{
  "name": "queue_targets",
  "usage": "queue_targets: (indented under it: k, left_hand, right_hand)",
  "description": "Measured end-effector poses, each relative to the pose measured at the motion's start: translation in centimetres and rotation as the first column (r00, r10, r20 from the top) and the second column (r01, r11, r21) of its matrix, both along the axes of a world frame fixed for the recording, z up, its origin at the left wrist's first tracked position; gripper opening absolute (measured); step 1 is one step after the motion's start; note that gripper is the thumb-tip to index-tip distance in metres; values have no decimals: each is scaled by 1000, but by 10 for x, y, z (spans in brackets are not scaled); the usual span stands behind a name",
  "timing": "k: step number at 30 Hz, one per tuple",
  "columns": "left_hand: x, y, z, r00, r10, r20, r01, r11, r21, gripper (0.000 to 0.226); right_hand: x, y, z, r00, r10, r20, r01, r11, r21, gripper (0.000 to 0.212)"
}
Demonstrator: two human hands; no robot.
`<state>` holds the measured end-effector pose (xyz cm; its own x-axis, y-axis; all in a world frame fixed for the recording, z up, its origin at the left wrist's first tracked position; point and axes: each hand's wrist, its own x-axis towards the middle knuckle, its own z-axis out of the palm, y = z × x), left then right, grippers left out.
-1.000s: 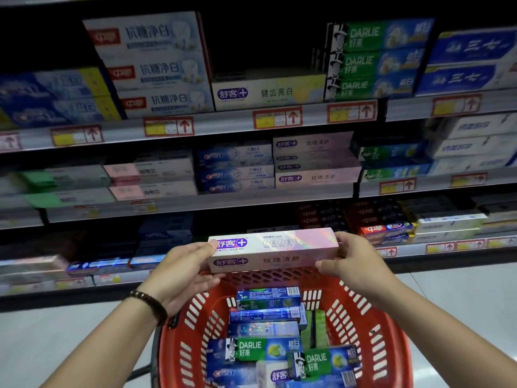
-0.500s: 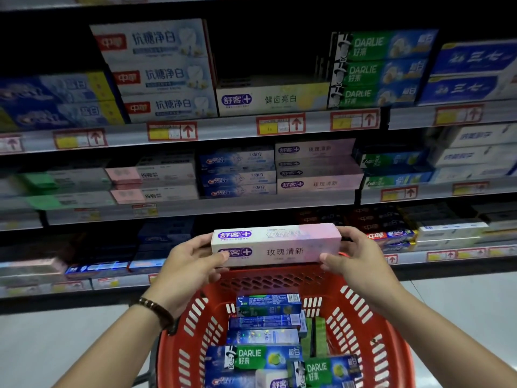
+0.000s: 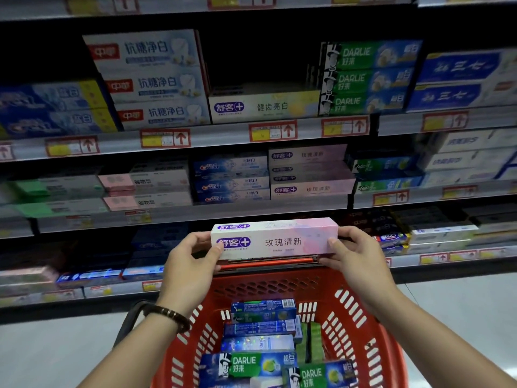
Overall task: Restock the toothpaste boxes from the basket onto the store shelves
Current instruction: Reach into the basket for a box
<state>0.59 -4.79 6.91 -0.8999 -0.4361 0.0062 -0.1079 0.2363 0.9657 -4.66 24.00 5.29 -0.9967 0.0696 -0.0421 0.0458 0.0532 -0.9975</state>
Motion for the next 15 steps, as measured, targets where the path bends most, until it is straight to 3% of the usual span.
queue_targets:
  k: [8,15]
  left_hand:
    - [-4,12,-4,999,5,-47,-6,1000,-9,24]
    - [-8,25,-4,986,91,-141,-101,993,-65,16]
  right_hand:
    - [-1,10,5,994,-112,8,111,994,16,15]
    - [3,15,6,977,-207,-49,210,975,73,12]
